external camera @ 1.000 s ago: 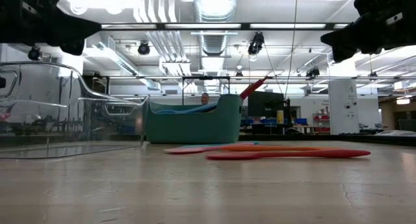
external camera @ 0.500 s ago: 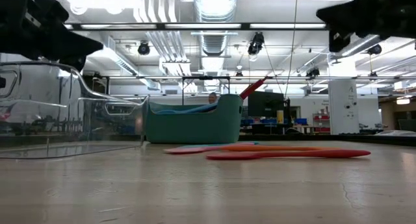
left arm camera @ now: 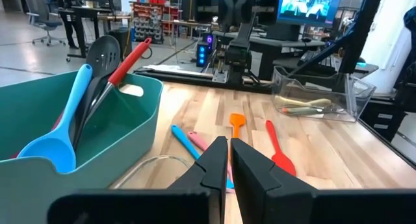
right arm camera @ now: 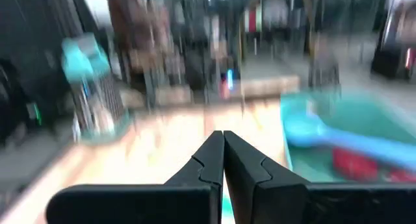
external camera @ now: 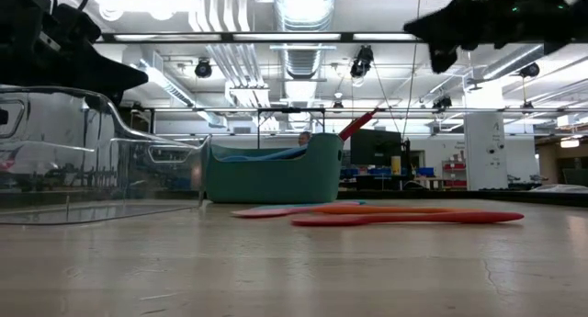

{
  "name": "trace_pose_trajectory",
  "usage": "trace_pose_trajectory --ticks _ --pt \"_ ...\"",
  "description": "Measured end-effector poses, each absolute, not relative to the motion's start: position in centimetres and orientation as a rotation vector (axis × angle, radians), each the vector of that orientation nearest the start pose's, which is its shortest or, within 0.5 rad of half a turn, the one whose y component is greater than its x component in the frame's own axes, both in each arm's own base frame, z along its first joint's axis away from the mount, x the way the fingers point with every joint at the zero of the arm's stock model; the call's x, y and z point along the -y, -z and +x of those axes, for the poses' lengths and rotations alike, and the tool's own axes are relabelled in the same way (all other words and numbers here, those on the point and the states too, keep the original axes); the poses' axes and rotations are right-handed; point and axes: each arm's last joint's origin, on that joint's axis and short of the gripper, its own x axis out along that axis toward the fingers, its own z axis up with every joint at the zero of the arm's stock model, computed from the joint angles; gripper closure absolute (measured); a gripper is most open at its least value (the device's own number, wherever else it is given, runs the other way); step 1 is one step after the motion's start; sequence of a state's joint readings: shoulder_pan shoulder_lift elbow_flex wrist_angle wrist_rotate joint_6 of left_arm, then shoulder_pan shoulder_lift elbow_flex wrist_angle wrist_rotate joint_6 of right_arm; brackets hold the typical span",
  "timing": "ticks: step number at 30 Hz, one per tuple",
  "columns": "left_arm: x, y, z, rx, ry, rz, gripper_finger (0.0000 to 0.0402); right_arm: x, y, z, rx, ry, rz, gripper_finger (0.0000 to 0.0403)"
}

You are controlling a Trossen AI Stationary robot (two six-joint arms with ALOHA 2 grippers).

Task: Pick & Place Kitchen Items
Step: Put the orange spatula into the left transparent bin

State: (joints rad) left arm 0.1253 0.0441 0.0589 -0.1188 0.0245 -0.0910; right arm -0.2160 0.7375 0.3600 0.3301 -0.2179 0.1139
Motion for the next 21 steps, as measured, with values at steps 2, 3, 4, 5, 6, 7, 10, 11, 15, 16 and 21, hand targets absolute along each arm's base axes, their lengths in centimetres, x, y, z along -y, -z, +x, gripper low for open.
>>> trace_pose_trajectory --ticks 2,3,4,5,6,7,10,11,15,16,21 --pt "-1.1 -16.9 9.6 -0.099 -0.106 -0.099 0.0376 3.3 -24.2 18.0 -0.192 0.012 0.139 0.0392" --pt "-1.1 -16.9 9.6 -0.099 -0.105 -0.099 0.0376 3.5 -24.2 18.6 -0.261 0.021 0.153 0.0389" --pt "-1.1 -16.9 9.6 -0.099 -0.106 -0.099 0.0376 3.6 -24.2 19.2 -0.322 0.024 0.166 0.0385" --pt "-1.1 -16.9 9.6 -0.099 -0.106 -0.099 0.0376 3.7 -24.4 19.8 -0.383 0.027 0.177 0.0379" --pt "-1.1 -16.9 9.6 -0.099 -0.106 -0.099 0.0376 3.9 -24.5 20.4 -0.449 0.030 0.189 0.0371" --pt "-1.1 -16.9 9.6 -0.100 -0.106 -0.099 0.0376 4.0 -24.4 20.9 -0.525 0.033 0.205 0.0362" --pt "-1.1 -16.9 9.6 -0.101 -0.106 -0.099 0.0376 4.3 -24.3 22.4 -0.752 0.046 0.256 0.0331" --pt "-1.1 -16.8 9.6 -0.101 -0.106 -0.098 0.0376 4.3 -24.2 22.8 -0.824 0.049 0.267 0.0319" --pt "-1.1 -16.8 9.6 -0.101 -0.106 -0.098 0.0376 4.5 -22.2 23.9 -1.136 0.094 0.289 0.0277" --pt "-1.1 -16.8 9.6 -0.101 -0.106 -0.099 0.0376 4.4 -21.6 24.2 -1.198 0.092 0.291 0.0268" --pt "-1.1 -16.8 9.6 -0.101 -0.106 -0.098 0.0376 3.3 -19.1 25.8 -1.391 0.042 0.270 0.0228"
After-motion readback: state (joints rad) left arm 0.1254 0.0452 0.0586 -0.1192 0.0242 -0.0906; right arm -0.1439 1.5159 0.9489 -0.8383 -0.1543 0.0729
